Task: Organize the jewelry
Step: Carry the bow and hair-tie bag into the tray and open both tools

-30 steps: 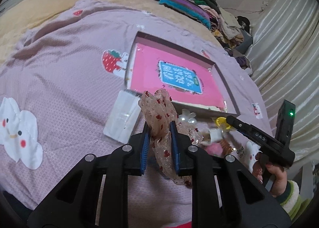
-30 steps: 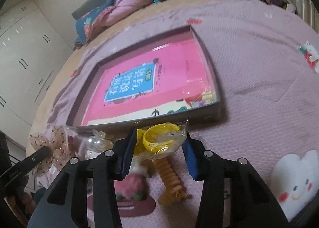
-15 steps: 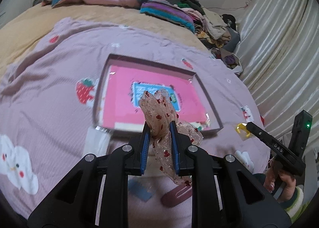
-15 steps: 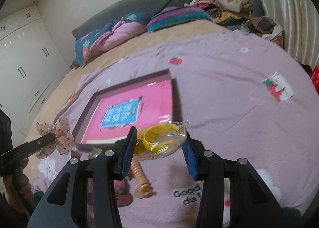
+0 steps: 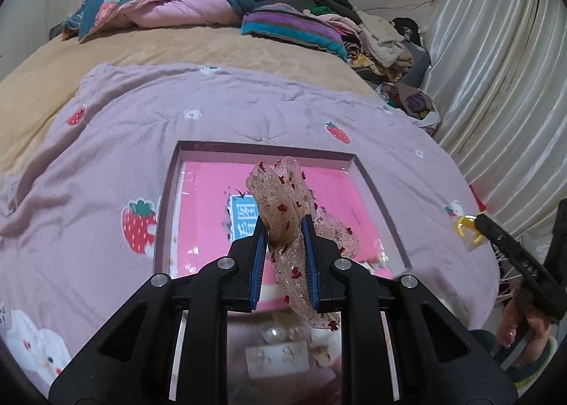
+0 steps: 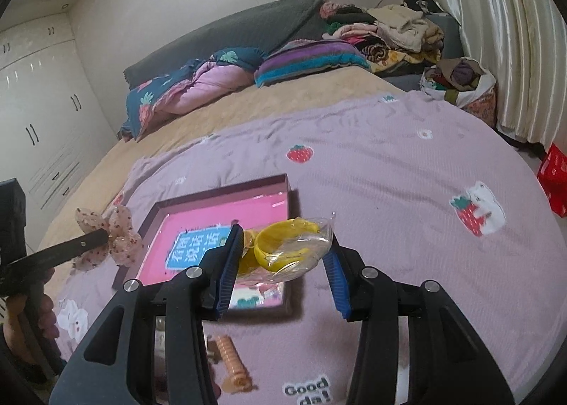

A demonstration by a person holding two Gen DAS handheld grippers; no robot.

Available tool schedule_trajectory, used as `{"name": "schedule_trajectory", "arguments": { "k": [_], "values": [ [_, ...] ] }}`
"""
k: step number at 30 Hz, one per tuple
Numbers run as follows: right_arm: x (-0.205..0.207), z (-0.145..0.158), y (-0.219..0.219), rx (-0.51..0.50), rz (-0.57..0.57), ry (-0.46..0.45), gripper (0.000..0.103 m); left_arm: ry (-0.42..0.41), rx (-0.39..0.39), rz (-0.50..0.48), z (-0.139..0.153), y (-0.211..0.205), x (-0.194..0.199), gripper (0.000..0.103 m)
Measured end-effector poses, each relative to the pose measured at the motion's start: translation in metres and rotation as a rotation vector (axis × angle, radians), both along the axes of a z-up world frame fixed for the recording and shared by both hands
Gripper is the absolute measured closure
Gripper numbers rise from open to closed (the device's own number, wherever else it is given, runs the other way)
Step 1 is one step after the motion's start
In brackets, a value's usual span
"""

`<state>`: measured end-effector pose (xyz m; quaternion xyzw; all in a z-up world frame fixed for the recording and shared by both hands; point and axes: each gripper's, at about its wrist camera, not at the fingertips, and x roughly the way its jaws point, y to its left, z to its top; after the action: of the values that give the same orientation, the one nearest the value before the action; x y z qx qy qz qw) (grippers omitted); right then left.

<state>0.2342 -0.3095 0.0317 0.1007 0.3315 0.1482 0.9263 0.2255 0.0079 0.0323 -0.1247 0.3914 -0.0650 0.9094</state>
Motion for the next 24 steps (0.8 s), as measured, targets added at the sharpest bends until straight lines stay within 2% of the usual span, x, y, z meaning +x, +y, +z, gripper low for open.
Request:
{"name": "schedule_trajectory", "arguments": {
  "k": [6,13,24],
  "values": [
    [0.021,-0.004,0.019,-0.012,0.023,-0.001,0.06,0.011,0.032,0.001,-0.012,-0.001,0.02,0.091],
    [0.045,-0.021,0.053,-0.028,0.071,0.027,0.06,0.068,0.05,0.006,-0.042,0.001,0.04,0.091],
    [0.067,-0.046,0.091,-0.039,0.119,0.049,0.06,0.141,0.077,0.037,-0.072,0.014,0.051,0.09]
  ]
}}
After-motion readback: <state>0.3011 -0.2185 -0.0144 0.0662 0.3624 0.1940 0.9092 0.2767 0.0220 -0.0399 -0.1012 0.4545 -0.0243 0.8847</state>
